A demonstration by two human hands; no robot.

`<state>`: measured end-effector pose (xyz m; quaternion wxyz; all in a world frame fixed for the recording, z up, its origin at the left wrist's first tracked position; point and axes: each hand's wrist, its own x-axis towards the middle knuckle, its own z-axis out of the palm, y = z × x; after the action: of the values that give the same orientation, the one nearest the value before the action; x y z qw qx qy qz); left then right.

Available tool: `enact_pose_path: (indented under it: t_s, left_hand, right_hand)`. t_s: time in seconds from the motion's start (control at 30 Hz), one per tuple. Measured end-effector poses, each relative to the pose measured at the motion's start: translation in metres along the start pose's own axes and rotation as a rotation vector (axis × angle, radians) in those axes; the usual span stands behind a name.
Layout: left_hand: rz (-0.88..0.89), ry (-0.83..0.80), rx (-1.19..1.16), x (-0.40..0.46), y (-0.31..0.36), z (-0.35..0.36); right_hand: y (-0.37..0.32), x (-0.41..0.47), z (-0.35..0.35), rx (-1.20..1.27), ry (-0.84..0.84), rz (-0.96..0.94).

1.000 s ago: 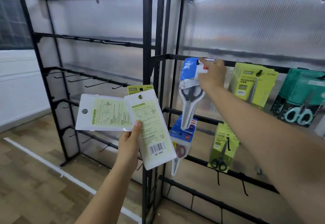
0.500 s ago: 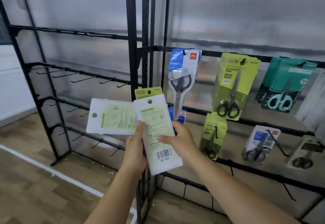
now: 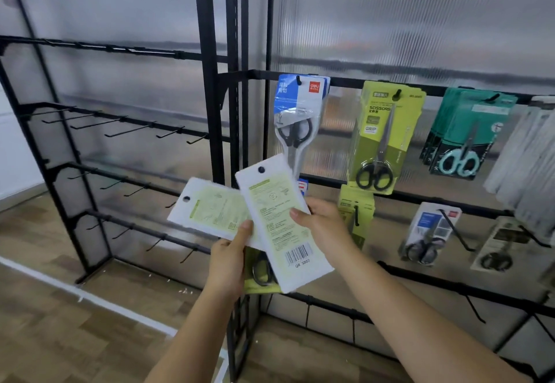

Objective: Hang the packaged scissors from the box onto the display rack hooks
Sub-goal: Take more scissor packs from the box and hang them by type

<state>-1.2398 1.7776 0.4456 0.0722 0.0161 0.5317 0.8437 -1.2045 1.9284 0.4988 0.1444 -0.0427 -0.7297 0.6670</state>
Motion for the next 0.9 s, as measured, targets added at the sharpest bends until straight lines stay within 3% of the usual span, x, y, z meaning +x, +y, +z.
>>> enact_pose_path:
  t_s: [0.1,0.23,0.37,0.5,0.67,0.77,0.9]
  left_hand:
    - [0.031,-0.14,0.094,-0.006,-0.002,0.003]
    - [0.032,-0.142,0.154,-0.007,-0.004,0.0]
    - [0.038,-0.175,0.269,-0.006,-0.009,-0.005]
    - [-0.103,-0.271,0.084,-0.006,-0.013,-0.003]
    - [-0.135,-0.048,-0.101,-0.005,-0.014,-0.006]
    - [-0.118,0.034,-0.176,0.001,-0.01,-0.006]
    - [-0.087,0.031,-0.197,-0.001,-0.007,0.006]
  right_hand:
    - [0.003,0.003,0.003,-0.157,0.029,0.054]
    - [0.01,0.002,0.005,-0.266,0.117,0.02]
    - [0.014,-0.006,0.007,-0.142,0.083,0.052]
    - [0.017,-0.006,0.009,-0.094,0.147,0.089]
    - [0.024,-0.008,0.0,0.07,0.334,0.102]
    - [0.031,-0.01,-0.006,0.039,0.386,0.007]
    - [0.032,-0.01,-0.006,-0.246,0.433,-0.357]
